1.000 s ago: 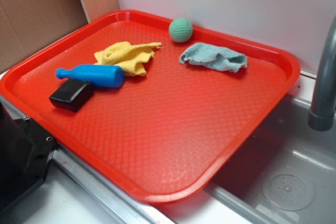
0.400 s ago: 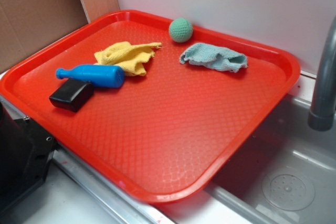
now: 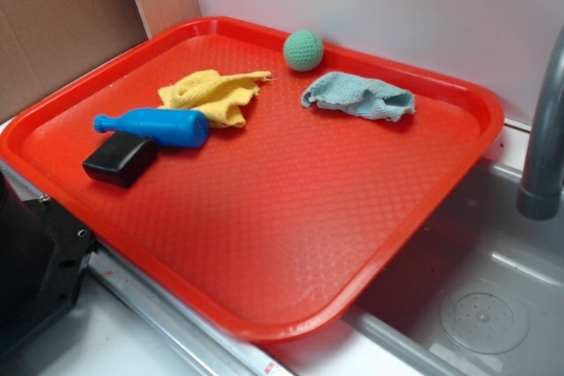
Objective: Grab the blue cloth.
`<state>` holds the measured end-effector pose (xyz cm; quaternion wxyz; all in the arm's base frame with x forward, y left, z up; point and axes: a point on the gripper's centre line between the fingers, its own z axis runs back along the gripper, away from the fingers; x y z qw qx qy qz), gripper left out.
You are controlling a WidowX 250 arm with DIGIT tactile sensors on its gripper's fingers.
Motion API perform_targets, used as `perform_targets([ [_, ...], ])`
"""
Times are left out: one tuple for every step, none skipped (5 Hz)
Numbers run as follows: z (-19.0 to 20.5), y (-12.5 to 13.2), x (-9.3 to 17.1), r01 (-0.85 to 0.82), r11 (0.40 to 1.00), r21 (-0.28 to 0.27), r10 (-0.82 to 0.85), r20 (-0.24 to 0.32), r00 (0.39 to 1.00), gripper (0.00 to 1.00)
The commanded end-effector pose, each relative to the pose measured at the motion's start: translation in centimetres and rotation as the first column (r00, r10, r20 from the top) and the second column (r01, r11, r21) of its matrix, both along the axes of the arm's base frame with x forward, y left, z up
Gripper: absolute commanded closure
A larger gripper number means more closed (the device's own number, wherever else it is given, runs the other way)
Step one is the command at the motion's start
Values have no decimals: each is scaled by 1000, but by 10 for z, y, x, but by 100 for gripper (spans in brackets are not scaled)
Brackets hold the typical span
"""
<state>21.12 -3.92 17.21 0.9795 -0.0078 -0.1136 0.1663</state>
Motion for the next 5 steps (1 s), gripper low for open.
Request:
perform_targets([
  [-29,-10,50,-9,1000,-13,10,41,999,0],
  [-54,-13,74,3,1000,-11,-3,28,1000,0],
  [-77,-14,93,13,1000,10,-13,19,1000,0],
  [-96,-13,112,32,999,30,-32,4,999,0],
  [-110,-10,125,45,999,28,-44,-13,999,0],
])
